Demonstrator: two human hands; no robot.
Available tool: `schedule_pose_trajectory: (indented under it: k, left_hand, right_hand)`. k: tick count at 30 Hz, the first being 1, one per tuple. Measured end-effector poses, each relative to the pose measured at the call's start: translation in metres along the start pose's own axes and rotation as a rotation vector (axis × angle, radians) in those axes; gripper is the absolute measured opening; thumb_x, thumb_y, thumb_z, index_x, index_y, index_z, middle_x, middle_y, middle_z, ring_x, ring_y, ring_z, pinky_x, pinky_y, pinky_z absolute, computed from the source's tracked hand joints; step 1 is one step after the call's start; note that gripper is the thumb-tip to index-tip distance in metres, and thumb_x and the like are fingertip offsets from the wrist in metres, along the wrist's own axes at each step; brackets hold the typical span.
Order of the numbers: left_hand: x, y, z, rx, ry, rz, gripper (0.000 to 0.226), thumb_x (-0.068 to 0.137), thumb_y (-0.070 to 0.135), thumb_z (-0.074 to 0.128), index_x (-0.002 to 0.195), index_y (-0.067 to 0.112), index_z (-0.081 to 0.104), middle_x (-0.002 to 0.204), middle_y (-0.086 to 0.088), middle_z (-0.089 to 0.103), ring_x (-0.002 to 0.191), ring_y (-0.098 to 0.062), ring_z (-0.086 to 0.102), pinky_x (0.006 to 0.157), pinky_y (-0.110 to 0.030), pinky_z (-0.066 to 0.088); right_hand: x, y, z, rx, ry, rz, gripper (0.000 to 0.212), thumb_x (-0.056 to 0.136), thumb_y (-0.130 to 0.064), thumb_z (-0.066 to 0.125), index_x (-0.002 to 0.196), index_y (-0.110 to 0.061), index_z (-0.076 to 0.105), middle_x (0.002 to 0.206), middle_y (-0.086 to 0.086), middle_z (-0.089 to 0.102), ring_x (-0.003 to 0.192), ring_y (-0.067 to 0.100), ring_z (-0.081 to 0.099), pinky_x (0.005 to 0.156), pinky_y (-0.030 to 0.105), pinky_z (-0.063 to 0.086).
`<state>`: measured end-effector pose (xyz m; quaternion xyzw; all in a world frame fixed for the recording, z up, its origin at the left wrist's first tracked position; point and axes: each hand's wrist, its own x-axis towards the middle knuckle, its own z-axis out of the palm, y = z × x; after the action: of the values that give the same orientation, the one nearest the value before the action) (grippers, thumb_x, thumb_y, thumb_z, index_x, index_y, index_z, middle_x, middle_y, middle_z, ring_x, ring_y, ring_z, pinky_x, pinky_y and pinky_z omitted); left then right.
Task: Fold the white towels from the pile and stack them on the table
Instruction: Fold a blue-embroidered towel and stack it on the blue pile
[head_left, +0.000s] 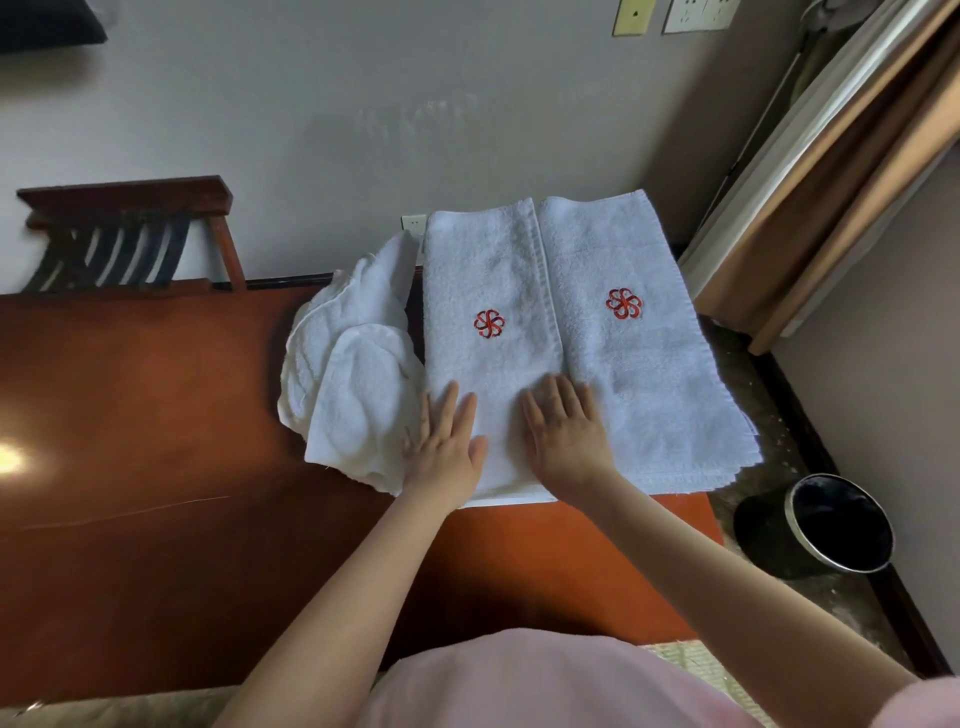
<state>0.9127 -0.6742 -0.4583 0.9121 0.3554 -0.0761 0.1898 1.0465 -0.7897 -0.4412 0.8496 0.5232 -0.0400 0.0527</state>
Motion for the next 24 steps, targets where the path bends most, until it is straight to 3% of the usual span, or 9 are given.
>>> schedule_pose_trajectory:
  k: [5, 9, 12, 14, 18, 22, 24]
  left_hand:
    - [0.001, -0.005, 0.000, -0.091, 0.005, 0.009, 0.057, 0.100, 0.045, 0.030, 0.151, 0.032, 0.010, 0.158, 0.012, -0.018, 0.145, -0.019, -0.018, 0.114, -0.057, 0.004]
    - [0.013, 0.000, -0.015, -0.103, 0.115, 0.034, 0.039, 0.097, 0.035, 0.042, 0.133, 0.020, 0.045, 0.159, 0.003, 0.010, 0.147, -0.021, -0.003, 0.114, -0.055, 0.010]
    - [0.023, 0.003, -0.029, -0.153, 0.328, 0.084, 0.032, 0.095, 0.029, 0.050, 0.119, 0.011, 0.062, 0.149, -0.006, 0.035, 0.143, -0.024, 0.020, 0.112, -0.046, 0.021]
    - [0.027, 0.001, -0.039, -0.255, 0.441, 0.072, 0.029, 0.094, 0.023, 0.054, 0.115, 0.006, 0.064, 0.140, -0.010, 0.045, 0.135, -0.028, 0.033, 0.107, -0.042, 0.027]
    - [0.037, -0.024, -0.059, -0.353, 0.498, -0.042, 0.027, 0.092, 0.019, 0.055, 0.115, 0.007, 0.062, 0.130, -0.010, 0.050, 0.126, -0.026, 0.039, 0.103, -0.038, 0.035]
    - [0.049, -0.072, -0.072, -0.403, 0.466, -0.218, 0.031, 0.090, 0.019, 0.057, 0.120, 0.010, 0.059, 0.131, -0.010, 0.048, 0.123, -0.029, 0.040, 0.097, -0.038, 0.038]
    - [0.056, -0.096, -0.078, -0.431, 0.361, -0.337, 0.042, 0.091, 0.023, 0.055, 0.131, 0.012, 0.050, 0.137, -0.011, 0.043, 0.128, -0.030, 0.036, 0.098, -0.042, 0.040]
  right_hand:
    - [-0.003, -0.003, -0.003, 0.040, 0.071, -0.006, 0.045, 0.097, -0.023, 0.044, 0.138, -0.005, 0.048, 0.140, 0.035, 0.040, 0.128, 0.046, 0.042, 0.112, 0.055, 0.023]
    - [0.006, 0.001, -0.017, 0.094, 0.116, 0.019, 0.029, 0.088, -0.021, 0.050, 0.106, -0.004, 0.065, 0.111, 0.023, 0.062, 0.101, 0.040, 0.058, 0.099, 0.044, 0.035]
    - [0.016, 0.003, -0.029, 0.084, 0.141, 0.060, 0.031, 0.089, -0.026, 0.047, 0.106, -0.009, 0.065, 0.106, 0.012, 0.065, 0.103, 0.034, 0.054, 0.091, 0.040, 0.035]
    - [0.025, -0.001, -0.038, 0.066, 0.161, 0.051, 0.032, 0.090, -0.030, 0.046, 0.108, -0.012, 0.065, 0.106, 0.008, 0.065, 0.105, 0.031, 0.052, 0.090, 0.038, 0.035]
    - [0.051, -0.028, -0.056, 0.133, 0.172, -0.021, 0.034, 0.092, -0.031, 0.047, 0.119, -0.015, 0.060, 0.113, 0.005, 0.063, 0.110, 0.028, 0.050, 0.092, 0.037, 0.035]
    - [0.080, -0.060, -0.067, 0.315, 0.102, -0.088, 0.040, 0.092, -0.027, 0.049, 0.130, -0.015, 0.052, 0.122, 0.007, 0.059, 0.112, 0.028, 0.053, 0.091, 0.036, 0.041]
    - [0.094, -0.072, -0.069, 0.383, 0.065, -0.095, 0.044, 0.091, -0.023, 0.051, 0.133, -0.013, 0.048, 0.122, 0.009, 0.058, 0.114, 0.029, 0.051, 0.089, 0.036, 0.044]
